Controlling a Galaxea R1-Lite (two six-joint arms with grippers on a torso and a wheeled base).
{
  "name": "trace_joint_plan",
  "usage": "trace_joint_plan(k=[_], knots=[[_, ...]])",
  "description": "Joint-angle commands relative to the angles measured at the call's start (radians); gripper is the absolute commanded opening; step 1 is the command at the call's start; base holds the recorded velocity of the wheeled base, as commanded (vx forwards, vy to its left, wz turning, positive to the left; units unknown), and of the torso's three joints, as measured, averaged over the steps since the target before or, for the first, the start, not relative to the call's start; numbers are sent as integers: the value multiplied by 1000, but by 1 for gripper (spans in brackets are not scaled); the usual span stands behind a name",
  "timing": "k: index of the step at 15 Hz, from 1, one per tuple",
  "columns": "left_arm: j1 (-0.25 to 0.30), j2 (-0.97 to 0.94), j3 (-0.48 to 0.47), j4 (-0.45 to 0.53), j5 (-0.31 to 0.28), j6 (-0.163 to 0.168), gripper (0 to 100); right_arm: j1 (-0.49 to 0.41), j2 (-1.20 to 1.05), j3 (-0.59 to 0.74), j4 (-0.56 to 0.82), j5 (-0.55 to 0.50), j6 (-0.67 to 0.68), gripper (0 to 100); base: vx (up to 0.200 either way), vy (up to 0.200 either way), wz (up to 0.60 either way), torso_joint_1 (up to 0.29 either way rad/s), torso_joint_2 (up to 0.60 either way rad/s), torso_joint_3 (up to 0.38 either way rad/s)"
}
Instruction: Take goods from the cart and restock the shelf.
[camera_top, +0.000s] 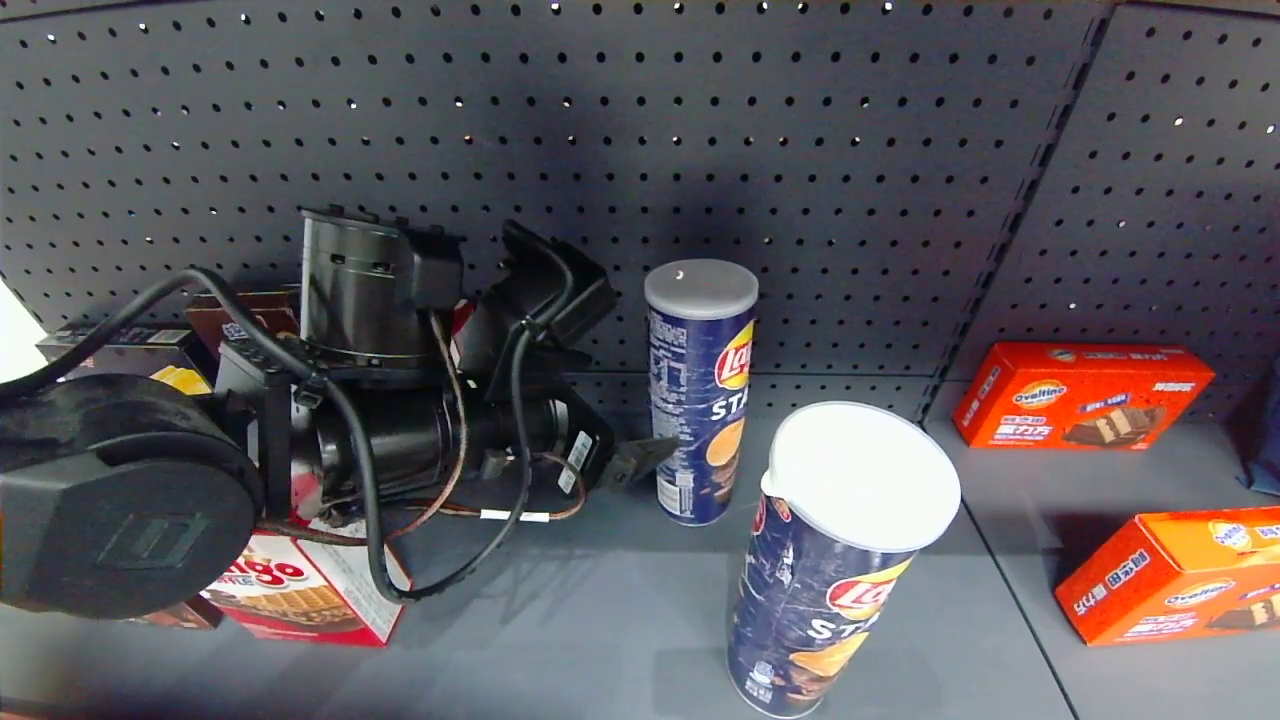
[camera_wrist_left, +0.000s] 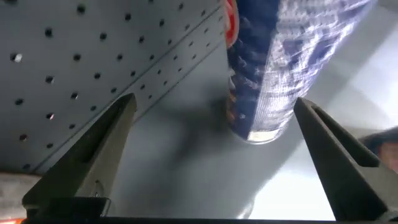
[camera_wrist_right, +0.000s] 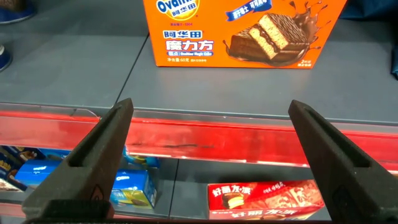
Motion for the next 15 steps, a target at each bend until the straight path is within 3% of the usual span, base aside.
trace_joint_plan(k=[1, 2, 9, 15], knots=[[5, 22, -1, 0, 14, 5, 100, 1, 1, 0, 0, 0, 0, 100, 0, 0, 0, 0, 0, 0], [8, 25, -4, 0, 30, 18, 100, 1, 1, 0, 0, 1, 0, 100, 0, 0, 0, 0, 0, 0], [23, 53, -31, 2, 101, 18, 100, 1, 1, 0, 0, 1, 0, 100, 0, 0, 0, 0, 0, 0], [14, -9, -22, 11, 103, 18, 100, 1, 1, 0, 0, 1, 0, 100, 0, 0, 0, 0, 0, 0]])
